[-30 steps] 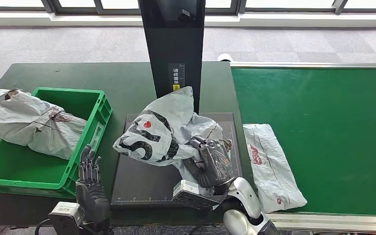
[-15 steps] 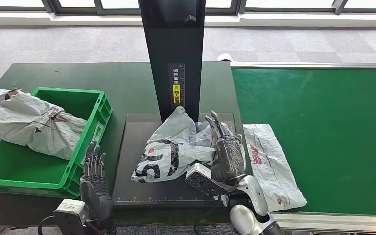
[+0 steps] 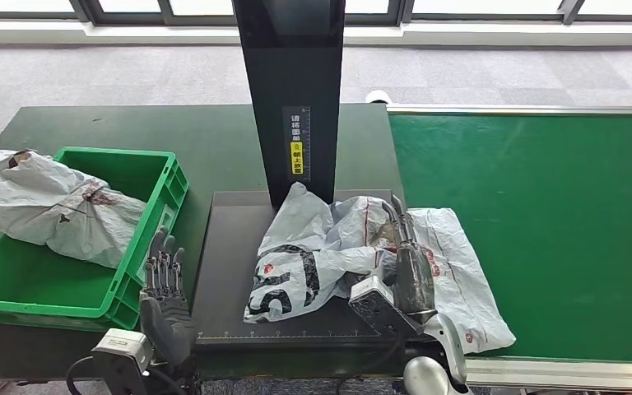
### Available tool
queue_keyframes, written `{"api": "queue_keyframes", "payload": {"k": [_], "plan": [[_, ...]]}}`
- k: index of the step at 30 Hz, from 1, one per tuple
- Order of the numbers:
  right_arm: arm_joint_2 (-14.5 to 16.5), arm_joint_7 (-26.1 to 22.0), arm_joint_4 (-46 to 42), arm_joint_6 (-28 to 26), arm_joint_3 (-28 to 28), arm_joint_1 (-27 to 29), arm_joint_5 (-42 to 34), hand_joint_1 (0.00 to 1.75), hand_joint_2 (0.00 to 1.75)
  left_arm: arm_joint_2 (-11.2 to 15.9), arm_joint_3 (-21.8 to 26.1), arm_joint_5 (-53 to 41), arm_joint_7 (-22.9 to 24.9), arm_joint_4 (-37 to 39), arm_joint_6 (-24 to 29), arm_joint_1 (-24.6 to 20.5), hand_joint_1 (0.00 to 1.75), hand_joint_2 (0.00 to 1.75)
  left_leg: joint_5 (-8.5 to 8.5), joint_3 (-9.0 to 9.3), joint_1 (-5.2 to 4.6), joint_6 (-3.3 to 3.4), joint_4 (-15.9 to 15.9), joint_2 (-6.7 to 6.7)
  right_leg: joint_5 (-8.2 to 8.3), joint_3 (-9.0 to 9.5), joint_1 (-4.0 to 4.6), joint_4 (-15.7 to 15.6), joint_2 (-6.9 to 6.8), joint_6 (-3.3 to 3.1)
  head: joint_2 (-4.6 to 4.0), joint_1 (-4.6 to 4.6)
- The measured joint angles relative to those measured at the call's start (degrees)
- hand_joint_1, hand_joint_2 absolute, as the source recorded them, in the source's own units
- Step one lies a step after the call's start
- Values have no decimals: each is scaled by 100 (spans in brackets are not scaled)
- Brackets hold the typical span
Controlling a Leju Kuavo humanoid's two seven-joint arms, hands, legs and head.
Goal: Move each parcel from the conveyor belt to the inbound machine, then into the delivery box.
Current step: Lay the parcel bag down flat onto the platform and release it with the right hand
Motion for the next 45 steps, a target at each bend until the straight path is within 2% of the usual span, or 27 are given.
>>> {"api": "queue_keyframes", "payload": {"k": [5, 8, 12, 16, 20, 26, 36, 38, 42, 45], "plan": [[-7, 122, -152, 112, -113, 120, -98, 0, 175, -25, 0, 0, 18, 6, -32, -42, 0, 0, 0, 0, 0, 0, 0, 7, 1, -5, 0, 0, 3, -2, 0, 0], [-79, 708, -239, 631, -147, 224, -159, 0, 175, -26, 0, -1, 102, 24, -94, -94, 0, 0, 0, 0, 0, 0, 0, 4, 1, -4, 1, 0, 2, -2, 0, 0], [-348, 1399, -415, 1251, -165, 578, -155, 0, 175, -25, 0, -90, 327, 73, -169, -187, 0, 0, -1, -5, -1, 1, 0, 0, 0, -5, 0, 0, -1, -1, 0, 0], [-606, 1532, -550, 1369, -174, 910, -199, 0, 175, -15, 0, -232, 463, 135, -128, -210, 0, 0, -4, -8, -2, 1, 0, 2, 0, -9, -1, 0, 1, -1, 0, 1], [-748, 1539, -585, 1376, -175, 1012, -267, 0, 175, -2, 0, -398, 577, 194, -46, -199, 0, 0, -4, -8, -2, 1, 0, 4, 0, -10, -1, 0, 1, -1, 0, 0], [-916, 1225, -622, 1433, -191, 1070, -705, 0, 175, 47, 0, -485, 797, 244, 141, -80, 0, 0, -2, -6, -1, -1, -1, 5, 0, -9, 0, 0, 2, -2, 0, 0], [-974, 913, -904, 1132, -282, 1162, -793, 0, 175, 115, 0, -572, 716, 222, 185, 24, 0, 0, -1, -7, -1, -1, 0, 5, 1, -9, -1, 0, 2, -1, 0, 0], [-969, 537, -1056, 773, -295, 1207, -790, 0, 175, 121, 0, -683, 627, 207, 149, 29, 0, 0, -1, -7, -1, -1, 0, 5, 1, -9, -1, 0, 2, -1, 0, 0], [-888, -658, -1575, -187, -368, 1347, -1176, 0, 175, 120, 0, -718, 373, 112, 80, 54, 0, 0, -1, -6, -1, -1, -1, 5, 0, -9, 0, 0, 2, -2, 0, 0], [-844, -1292, -2015, -457, -402, 1495, -1738, 0, 175, 119, 0, -655, 140, 28, -25, 79, 0, 0, -2, -7, -1, -2, -1, 5, 0, -10, 0, 0, 2, -2, 0, 0]]}}
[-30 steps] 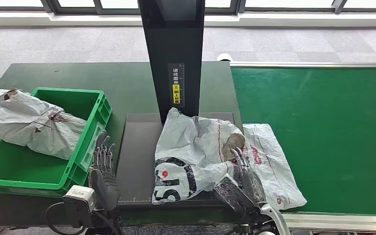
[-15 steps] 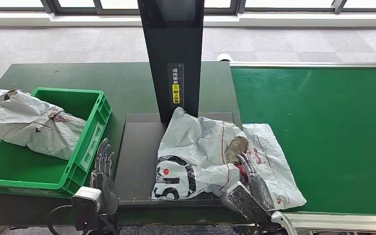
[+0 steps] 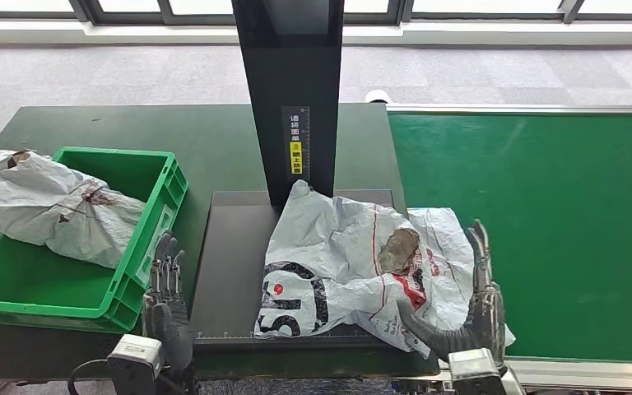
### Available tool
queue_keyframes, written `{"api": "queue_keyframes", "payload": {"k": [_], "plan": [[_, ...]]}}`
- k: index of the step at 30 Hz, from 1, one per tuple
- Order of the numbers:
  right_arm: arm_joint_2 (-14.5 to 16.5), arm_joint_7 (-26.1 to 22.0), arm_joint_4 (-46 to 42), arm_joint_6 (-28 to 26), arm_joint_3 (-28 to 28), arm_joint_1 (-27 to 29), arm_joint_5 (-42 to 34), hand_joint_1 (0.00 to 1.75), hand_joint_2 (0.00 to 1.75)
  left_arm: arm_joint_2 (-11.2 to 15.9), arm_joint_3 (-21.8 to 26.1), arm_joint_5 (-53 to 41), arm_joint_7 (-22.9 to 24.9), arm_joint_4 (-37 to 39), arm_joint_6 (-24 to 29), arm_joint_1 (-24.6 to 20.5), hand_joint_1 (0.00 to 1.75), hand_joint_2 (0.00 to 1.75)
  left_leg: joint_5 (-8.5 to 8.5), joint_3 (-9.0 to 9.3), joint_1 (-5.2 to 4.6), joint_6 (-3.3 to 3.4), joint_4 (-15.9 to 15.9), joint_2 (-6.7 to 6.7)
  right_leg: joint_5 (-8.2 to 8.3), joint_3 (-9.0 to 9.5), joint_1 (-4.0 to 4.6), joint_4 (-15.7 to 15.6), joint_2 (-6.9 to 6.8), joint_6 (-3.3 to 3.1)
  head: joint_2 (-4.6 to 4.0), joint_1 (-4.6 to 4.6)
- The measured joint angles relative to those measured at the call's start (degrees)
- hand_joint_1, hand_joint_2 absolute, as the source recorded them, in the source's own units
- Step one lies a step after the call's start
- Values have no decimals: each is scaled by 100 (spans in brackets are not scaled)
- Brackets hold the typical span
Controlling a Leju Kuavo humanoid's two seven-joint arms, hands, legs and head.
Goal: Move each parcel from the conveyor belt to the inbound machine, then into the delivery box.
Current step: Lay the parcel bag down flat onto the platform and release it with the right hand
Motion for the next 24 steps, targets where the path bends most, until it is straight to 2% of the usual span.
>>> {"api": "queue_keyframes", "payload": {"k": [9, 14, 24], "plan": [[39, -763, -626, 572, -18, 327, -1467, 0, 175, 27, -8, -149, -98, -36, -339, 46, 0, 0, 0, 2, 0, 0, 0, 2, -2, 1, 0, 0, 0, -2, 0, 0], [63, -1115, -857, 830, -32, 364, -1514, 0, 175, 59, -88, -784, -118, -10, -530, 6, 0, 0, 1, 3, 0, -1, 0, 3, -1, 2, 0, 0, 1, -3, 0, 0], [63, -1173, -1027, 903, -32, 414, -1492, 0, 175, 58, -127, -1062, -208, 72, -537, -76, 0, 0, 1, 3, 0, -1, 0, 3, -1, 1, 0, 0, 1, -3, 0, 0]]}}
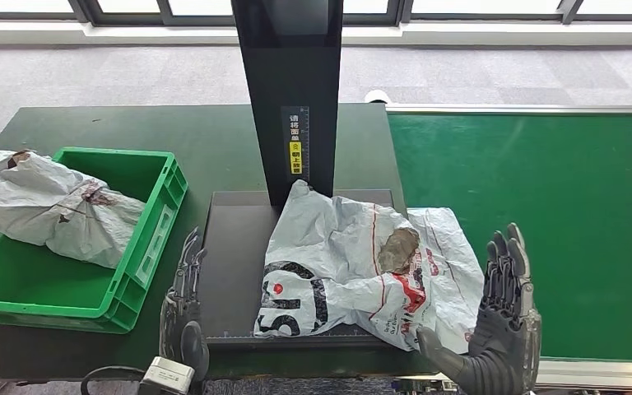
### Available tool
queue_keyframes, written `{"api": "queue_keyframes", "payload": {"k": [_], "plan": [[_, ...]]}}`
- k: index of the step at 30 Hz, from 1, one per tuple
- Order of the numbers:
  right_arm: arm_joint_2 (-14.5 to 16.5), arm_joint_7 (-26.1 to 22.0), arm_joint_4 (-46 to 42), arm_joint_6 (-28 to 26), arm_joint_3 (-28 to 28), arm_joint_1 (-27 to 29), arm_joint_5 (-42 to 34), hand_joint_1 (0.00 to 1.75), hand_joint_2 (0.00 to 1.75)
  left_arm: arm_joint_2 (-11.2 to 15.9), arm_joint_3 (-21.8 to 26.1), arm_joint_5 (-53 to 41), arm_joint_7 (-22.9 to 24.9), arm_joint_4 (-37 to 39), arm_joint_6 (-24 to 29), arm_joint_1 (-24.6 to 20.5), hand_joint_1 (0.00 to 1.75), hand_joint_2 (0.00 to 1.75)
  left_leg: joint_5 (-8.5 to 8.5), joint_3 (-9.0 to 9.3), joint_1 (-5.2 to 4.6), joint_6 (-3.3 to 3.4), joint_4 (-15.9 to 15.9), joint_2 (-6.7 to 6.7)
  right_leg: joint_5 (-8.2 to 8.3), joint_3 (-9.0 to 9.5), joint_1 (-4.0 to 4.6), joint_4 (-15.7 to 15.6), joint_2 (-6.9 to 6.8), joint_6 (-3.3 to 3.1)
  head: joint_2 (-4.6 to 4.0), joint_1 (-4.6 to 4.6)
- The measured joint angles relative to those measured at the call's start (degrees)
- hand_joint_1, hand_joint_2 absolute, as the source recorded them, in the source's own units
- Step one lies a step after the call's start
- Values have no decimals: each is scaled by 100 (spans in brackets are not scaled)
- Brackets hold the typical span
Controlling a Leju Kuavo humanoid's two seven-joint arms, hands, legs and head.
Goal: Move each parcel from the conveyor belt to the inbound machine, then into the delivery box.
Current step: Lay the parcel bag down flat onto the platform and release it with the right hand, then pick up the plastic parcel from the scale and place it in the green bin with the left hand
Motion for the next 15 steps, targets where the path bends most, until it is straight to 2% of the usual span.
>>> {"api": "queue_keyframes", "payload": {"k": [2, 5, 6, 7, 9, 11, 15], "plan": [[0, -73, -13, 89, 5, -1, 30, 0, 175, -8, -10, -303, -87, 24, 12, -43, 0, 0, 0, 0, 0, 0, 0, -2, 0, 0, 0, 0, -1, 0, 0, 0], [-1, -227, -62, 281, 52, -14, 96, 0, 175, -50, -71, -950, 87, 191, -186, -256, 0, 131, 1, 0, 0, 1, 0, -4, 1, 2, 0, 0, -3, 0, 0, 0], [-1, -269, -89, 357, 78, -21, 100, 0, 175, -68, -99, -1152, 215, 280, -310, -351, 0, 131, 1, 1, -1, 1, 0, -4, 2, 3, 0, 0, -3, 0, 0, 0], [-1, -303, -118, 446, 103, -32, 90, 0, 175, -86, -132, -1343, 349, 384, -462, -454, 0, 87, 2, 1, -1, 0, 0, -4, 3, 3, 0, 0, -2, 0, 0, 0], [-1, -352, -175, 677, 149, -80, 73, 0, 175, -125, -210, -1633, 576, 628, -815, -680, 0, 87, 4, 1, -1, -1, 1, -3, 7, 2, -1, 0, -2, -1, 0, 0], [7, -368, -221, 914, 174, -162, 94, 0, 175, -179, -291, -1790, 721, 921, -1130, -913, 0, 175, 6, 2, -1, -2, 1, -2, 11, 2, 0, 0, -1, -2, 0, 0], [42, -299, -310, 1180, 181, -342, 159, 0, 175, -293, -467, -1969, 899, 1433, -1553, -1311, 0, 175, 12, 2, -1, -2, 2, -1, 16, 1, 0, 0, -1, -2, 0, 0]]}}
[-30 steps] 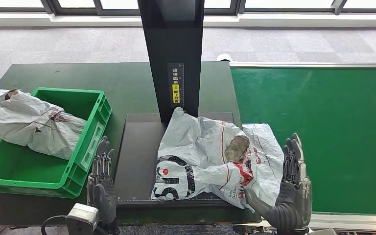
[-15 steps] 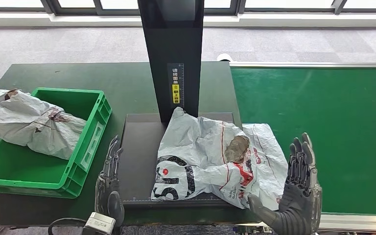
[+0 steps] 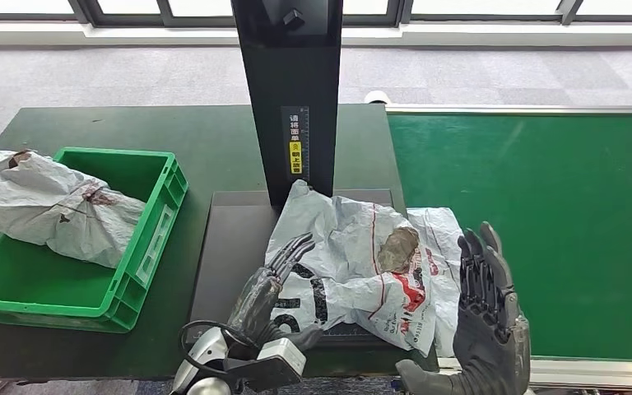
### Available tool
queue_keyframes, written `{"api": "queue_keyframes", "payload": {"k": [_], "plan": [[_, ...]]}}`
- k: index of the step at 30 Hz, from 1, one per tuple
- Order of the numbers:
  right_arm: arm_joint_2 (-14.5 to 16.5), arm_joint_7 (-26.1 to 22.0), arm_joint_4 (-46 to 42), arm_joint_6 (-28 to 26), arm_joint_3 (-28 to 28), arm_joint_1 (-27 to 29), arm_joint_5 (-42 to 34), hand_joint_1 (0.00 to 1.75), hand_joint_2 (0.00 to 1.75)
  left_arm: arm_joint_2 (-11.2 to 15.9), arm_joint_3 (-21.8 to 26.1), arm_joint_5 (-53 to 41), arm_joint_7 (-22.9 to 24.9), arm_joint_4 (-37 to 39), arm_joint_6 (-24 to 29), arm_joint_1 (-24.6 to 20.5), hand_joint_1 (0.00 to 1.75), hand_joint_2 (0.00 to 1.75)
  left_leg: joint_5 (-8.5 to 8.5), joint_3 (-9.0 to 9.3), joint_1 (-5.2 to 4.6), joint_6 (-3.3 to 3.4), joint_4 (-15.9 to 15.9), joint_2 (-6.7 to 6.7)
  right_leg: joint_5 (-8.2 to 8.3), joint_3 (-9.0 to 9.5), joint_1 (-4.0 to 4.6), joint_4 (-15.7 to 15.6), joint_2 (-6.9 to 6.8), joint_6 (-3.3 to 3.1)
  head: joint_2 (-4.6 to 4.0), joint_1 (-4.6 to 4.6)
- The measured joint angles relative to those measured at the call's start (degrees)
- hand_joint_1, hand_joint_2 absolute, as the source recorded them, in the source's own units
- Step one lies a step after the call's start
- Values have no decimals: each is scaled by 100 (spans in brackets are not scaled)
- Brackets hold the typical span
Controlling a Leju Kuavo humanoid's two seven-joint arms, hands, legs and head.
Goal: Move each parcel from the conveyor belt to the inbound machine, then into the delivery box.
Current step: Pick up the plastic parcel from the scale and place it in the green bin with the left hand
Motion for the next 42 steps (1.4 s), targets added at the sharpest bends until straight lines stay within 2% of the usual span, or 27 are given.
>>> {"api": "queue_keyframes", "payload": {"k": [11, 18, 22, 28, 34, 42], "plan": [[96, 319, -291, -6, 13, -460, 107, 0, 175, -214, -701, -307, 251, 696, -410, -655, 0, 175, 1, -3, 0, 1, 0, -1, 0, -1, 0, 0, 0, 0, 0, 1], [149, 390, -359, -129, 57, -634, 140, 0, 175, -248, -935, -230, 268, 957, -512, -788, 0, 175, 1, -3, 0, 0, 0, -1, 0, -1, 0, 0, 1, 0, 0, 0], [163, 423, -394, -397, 131, -704, 173, 0, 175, -289, -1058, -101, 226, 1206, -510, -832, 0, 175, 1, -3, 0, 1, 0, 0, 0, -1, 0, 0, 1, 0, 0, 1], [218, 448, -504, -805, 276, -822, 322, 0, 175, -453, -1161, -98, 76, 1753, 35, -942, 0, 175, 1, -3, -1, 1, 0, -1, 0, -1, 0, 0, 1, 0, 0, 2], [216, 526, -588, -1265, 584, -1025, 465, 0, 175, -849, -1178, -13, -118, 2402, 1194, -1301, 0, 175, 2, -3, -1, 1, 2, -2, 3, 1, 0, 0, 0, 3, 0, 1], [158, 492, -593, -1650, 913, -1204, 408, 0, 175, -1140, -1338, -10, -146, 2918, 1639, -1639, 0, 175, 2, -4, -1, 1, 2, -3, 4, 0, 0, 0, 0, 4, 0, 1]]}}
